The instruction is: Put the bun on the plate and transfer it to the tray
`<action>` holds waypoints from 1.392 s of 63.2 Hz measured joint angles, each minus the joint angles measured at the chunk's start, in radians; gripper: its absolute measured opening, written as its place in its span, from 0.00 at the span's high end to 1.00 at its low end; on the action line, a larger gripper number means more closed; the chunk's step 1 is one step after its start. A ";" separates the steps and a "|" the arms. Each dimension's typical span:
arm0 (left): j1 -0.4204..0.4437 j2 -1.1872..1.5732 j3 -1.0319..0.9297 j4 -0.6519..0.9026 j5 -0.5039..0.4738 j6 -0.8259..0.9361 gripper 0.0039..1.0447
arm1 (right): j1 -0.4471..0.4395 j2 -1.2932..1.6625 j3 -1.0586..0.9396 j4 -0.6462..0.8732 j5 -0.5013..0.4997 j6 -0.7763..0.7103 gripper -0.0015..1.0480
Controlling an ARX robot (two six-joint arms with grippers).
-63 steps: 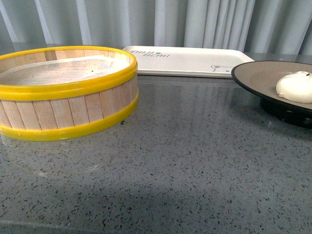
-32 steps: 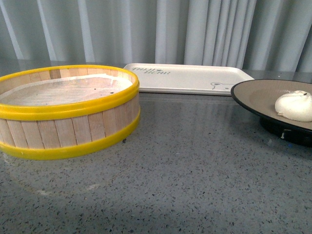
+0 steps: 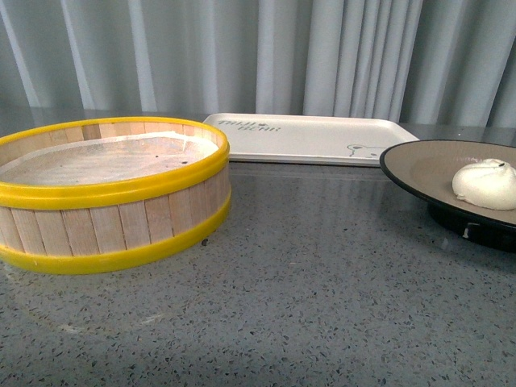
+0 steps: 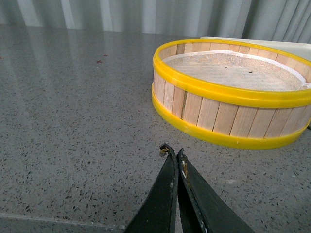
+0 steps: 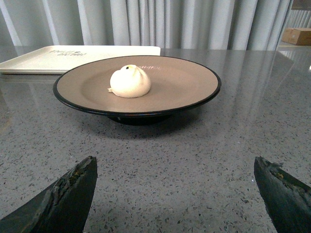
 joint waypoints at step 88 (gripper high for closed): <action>0.000 -0.266 -0.035 -0.208 0.001 0.000 0.06 | 0.072 0.344 0.114 0.281 0.505 -0.244 0.08</action>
